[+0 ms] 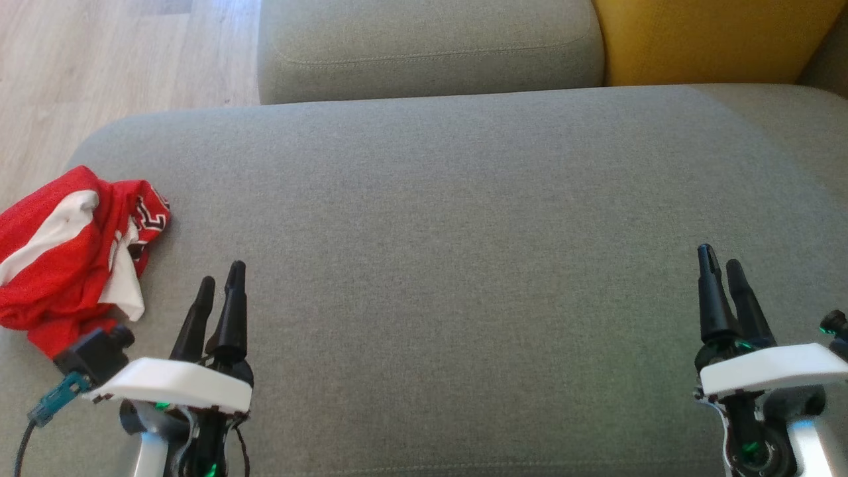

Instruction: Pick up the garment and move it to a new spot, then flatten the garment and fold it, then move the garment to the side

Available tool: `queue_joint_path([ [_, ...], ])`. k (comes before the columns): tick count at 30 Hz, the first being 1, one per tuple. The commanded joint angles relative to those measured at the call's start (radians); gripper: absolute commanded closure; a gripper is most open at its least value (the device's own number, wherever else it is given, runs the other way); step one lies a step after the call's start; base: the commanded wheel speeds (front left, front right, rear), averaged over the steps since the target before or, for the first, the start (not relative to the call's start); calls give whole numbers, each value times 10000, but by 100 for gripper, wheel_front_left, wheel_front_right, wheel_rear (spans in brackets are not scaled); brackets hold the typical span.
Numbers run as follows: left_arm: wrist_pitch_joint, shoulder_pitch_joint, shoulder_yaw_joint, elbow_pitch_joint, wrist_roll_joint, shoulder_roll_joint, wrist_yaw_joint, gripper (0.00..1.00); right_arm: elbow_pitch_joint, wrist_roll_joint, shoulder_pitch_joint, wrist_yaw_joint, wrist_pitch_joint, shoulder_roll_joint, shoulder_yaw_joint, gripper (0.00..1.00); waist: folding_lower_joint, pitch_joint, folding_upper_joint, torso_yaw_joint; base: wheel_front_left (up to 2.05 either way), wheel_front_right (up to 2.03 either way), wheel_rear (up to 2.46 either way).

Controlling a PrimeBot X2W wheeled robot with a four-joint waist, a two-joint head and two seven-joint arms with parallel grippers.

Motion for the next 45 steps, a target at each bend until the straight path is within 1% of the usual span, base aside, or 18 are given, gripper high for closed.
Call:
queue_joint_path([
  [1,-120,-459,160,-444,204,233,46,0,-434,-208,-155,-4,-111,-208,144,0,0,1,0,3,0,0,0],
  [3,-208,-470,91,-416,578,264,134,0,-425,-662,-143,-4,-162,-202,200,0,0,-4,0,22,0,0,0],
  [9,-382,-432,-44,-364,1320,343,315,0,-421,-1534,-107,-4,-276,-178,266,0,0,-22,0,45,0,0,0],
  [24,-821,-411,-479,-187,3151,536,609,0,-420,-3596,60,-5,-552,-87,389,0,0,-38,0,103,0,0,0],
  [35,-1143,-436,-755,42,4309,538,694,0,-576,-4865,182,-6,-673,36,460,0,0,-49,0,137,0,0,0],
  [45,-1406,-473,-884,346,5240,507,755,0,-622,-5620,273,-6,-636,180,461,0,0,-76,0,160,0,0,0],
])
